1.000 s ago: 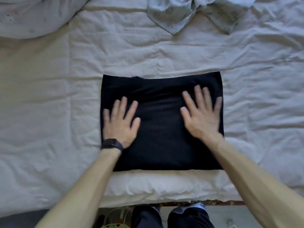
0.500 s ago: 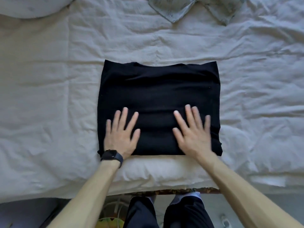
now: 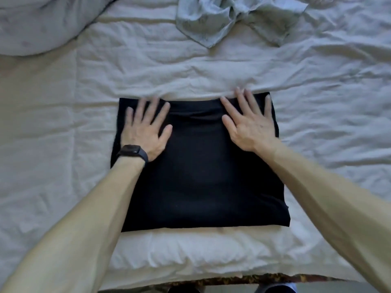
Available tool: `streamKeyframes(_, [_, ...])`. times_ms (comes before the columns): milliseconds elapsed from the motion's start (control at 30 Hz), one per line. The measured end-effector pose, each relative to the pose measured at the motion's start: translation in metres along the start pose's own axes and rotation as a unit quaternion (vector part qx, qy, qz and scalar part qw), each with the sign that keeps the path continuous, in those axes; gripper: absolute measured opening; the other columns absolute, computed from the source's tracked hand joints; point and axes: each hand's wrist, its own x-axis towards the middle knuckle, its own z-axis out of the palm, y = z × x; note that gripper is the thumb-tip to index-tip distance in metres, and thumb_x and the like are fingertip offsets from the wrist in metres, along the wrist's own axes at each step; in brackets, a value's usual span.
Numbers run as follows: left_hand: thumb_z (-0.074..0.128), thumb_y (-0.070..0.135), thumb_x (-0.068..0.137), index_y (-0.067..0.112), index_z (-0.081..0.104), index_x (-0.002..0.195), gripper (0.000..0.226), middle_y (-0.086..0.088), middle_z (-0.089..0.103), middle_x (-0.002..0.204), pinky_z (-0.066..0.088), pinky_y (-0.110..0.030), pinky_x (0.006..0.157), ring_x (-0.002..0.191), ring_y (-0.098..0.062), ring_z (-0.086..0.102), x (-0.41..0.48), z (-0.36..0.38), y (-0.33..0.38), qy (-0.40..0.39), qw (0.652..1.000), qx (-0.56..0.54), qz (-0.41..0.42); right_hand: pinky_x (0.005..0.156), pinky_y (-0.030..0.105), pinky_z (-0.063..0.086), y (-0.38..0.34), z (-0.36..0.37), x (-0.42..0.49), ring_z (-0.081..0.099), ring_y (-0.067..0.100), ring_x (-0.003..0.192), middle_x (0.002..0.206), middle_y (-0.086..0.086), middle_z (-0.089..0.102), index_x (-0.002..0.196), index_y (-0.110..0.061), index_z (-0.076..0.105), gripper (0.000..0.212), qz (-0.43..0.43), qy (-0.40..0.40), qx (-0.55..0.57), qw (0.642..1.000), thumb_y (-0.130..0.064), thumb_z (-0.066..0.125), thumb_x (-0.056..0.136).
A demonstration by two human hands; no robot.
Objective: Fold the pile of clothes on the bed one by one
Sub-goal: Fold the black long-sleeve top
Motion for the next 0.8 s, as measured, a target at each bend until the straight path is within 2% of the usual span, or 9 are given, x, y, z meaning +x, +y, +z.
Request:
streamKeyframes(100, [0.016,0.058,0.101,0.04,-0.004,0.158,0.063,0.004,-0.01,0.168,-0.013,-0.06,0.118,0.154,-0.027,-0.01,-0.007,0.003,-0.01,0.015,0.989,-0.031,-0.141,0.12,0.061,-0.012,0.036,-0.003,0.004,-0.016,0.023,0.155,0.17,0.002,-0.012,0.161,-0.041,0.005,0.06,0.081,0.01,0.026,0.996,-0.056,0.016,0.104])
streamKeyframes(167, [0.023,0.051,0.103,0.034,0.001,0.16,0.063,-0.001,-0.007,0.168,-0.006,-0.063,0.119,0.154,-0.028,-0.007,-0.019,0.005,-0.002,0.047,0.985,-0.039,-0.162,0.121,0.062,-0.01,0.047,-0.002,-0.011,-0.015,0.024,0.156,0.17,0.005,-0.013,0.162,-0.038,0.006,0.062,0.109,0.046,0.048,0.992,-0.055,0.021,0.104])
streamKeyframes(267, [0.032,0.047,0.1,0.031,0.014,0.159,0.064,-0.005,0.003,0.168,0.003,-0.064,0.118,0.154,-0.03,0.004,-0.055,0.01,0.055,0.065,0.992,-0.06,-0.085,0.122,0.062,0.0,0.037,0.011,-0.056,-0.003,0.025,0.157,0.171,0.007,-0.001,0.161,-0.035,0.017,0.062,-0.003,0.101,0.054,0.993,-0.053,0.03,0.103])
streamKeyframes(333, [0.031,0.051,0.098,0.035,0.017,0.159,0.064,-0.003,0.004,0.168,0.008,-0.064,0.118,0.154,-0.029,0.006,-0.096,0.022,0.113,0.029,0.996,-0.086,-0.01,0.122,0.062,0.009,0.035,0.034,-0.091,0.002,0.023,0.157,0.17,0.006,0.007,0.16,-0.035,0.023,0.06,-0.09,0.094,0.037,0.991,-0.053,0.032,0.104])
streamKeyframes(367, [0.03,0.053,0.099,0.037,0.015,0.159,0.064,-0.002,0.003,0.168,0.009,-0.063,0.118,0.154,-0.027,0.005,-0.117,0.029,0.141,0.009,0.995,-0.097,0.02,0.123,0.061,0.008,0.041,0.044,-0.104,0.001,0.022,0.157,0.171,0.005,0.006,0.16,-0.036,0.022,0.059,-0.094,0.079,0.032,0.992,-0.053,0.032,0.104])
streamKeyframes(467, [0.028,0.057,0.1,0.04,0.01,0.159,0.064,0.001,-0.001,0.168,0.004,-0.059,0.12,0.155,-0.024,0.0,-0.166,0.038,0.209,-0.039,0.99,-0.121,0.058,0.124,0.058,-0.002,0.077,0.055,-0.122,-0.008,0.02,0.157,0.171,0.003,-0.002,0.161,-0.039,0.011,0.062,-0.001,0.034,0.065,0.997,-0.055,0.024,0.103])
streamKeyframes(567, [0.034,0.062,0.098,0.039,0.013,0.159,0.069,0.001,0.004,0.168,0.0,-0.055,0.12,0.155,-0.022,0.004,-0.195,0.039,0.25,-0.048,0.987,-0.12,0.098,0.122,0.056,-0.011,0.119,0.05,-0.141,-0.021,0.017,0.154,0.169,0.0,-0.017,0.159,-0.043,-0.007,0.062,0.062,-0.017,0.069,0.996,-0.055,0.015,0.102])
streamKeyframes(700, [0.05,0.059,0.088,0.035,0.018,0.159,0.082,-0.001,0.011,0.168,0.005,-0.058,0.118,0.153,-0.026,0.014,-0.203,0.039,0.28,-0.068,0.989,-0.057,0.12,0.121,0.055,-0.015,0.169,0.053,-0.186,-0.025,0.017,0.153,0.166,-0.001,-0.027,0.16,-0.037,-0.012,0.066,0.054,-0.056,0.034,0.996,-0.057,0.011,0.101])
streamKeyframes(800, [0.043,0.054,0.088,0.034,0.025,0.156,0.074,-0.001,0.023,0.164,0.012,-0.057,0.117,0.15,-0.025,0.022,-0.196,0.034,0.285,-0.077,0.992,-0.036,0.093,0.119,0.052,-0.022,0.187,0.054,-0.204,-0.027,0.019,0.152,0.165,0.001,-0.032,0.16,-0.03,-0.014,0.069,0.027,-0.085,0.012,0.996,-0.059,0.005,0.1])
